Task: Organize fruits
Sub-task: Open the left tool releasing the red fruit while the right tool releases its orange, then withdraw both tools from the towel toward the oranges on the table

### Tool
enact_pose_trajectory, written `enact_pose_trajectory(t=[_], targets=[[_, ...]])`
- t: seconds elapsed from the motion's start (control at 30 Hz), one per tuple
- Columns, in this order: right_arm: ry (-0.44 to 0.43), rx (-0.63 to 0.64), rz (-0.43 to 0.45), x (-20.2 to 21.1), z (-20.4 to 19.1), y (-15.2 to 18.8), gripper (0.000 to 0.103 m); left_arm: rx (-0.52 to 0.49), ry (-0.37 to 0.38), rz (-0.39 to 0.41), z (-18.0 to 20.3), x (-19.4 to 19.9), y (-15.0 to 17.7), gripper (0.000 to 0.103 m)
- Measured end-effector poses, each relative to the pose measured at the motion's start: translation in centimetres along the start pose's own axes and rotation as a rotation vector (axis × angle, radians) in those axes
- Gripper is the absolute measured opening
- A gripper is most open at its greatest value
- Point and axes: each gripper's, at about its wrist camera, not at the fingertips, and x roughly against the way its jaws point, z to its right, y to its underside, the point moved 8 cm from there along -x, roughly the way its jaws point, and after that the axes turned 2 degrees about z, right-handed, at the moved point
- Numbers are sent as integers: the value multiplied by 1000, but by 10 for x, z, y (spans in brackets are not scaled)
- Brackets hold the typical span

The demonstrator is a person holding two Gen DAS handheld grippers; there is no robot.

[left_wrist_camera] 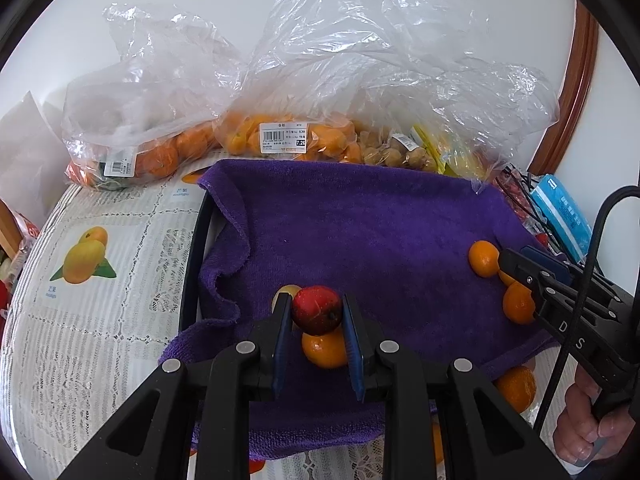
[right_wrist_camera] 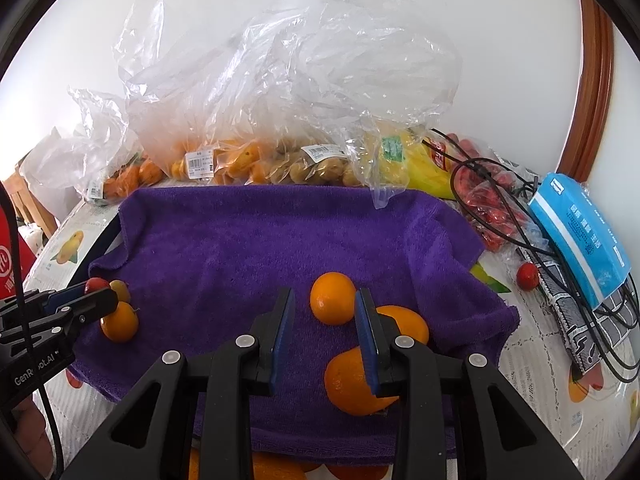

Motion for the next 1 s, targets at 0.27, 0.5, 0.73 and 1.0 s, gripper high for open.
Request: enact_pose_trajectory(t=[0.27,0.5,0.73,1.0], targets=[[3,-6,-2,0,2,0,32,4,10,-8,1,0,1,36],[0,-3,4,1,0,-1,39,-6,17,26,4,8,-3,53],[7,-7,24,7,2,-4,47,-11,13,41,5,11,-4,54],[-31,-49,51,22,0,-11,57,-8,5,69,6,23,-8,54]])
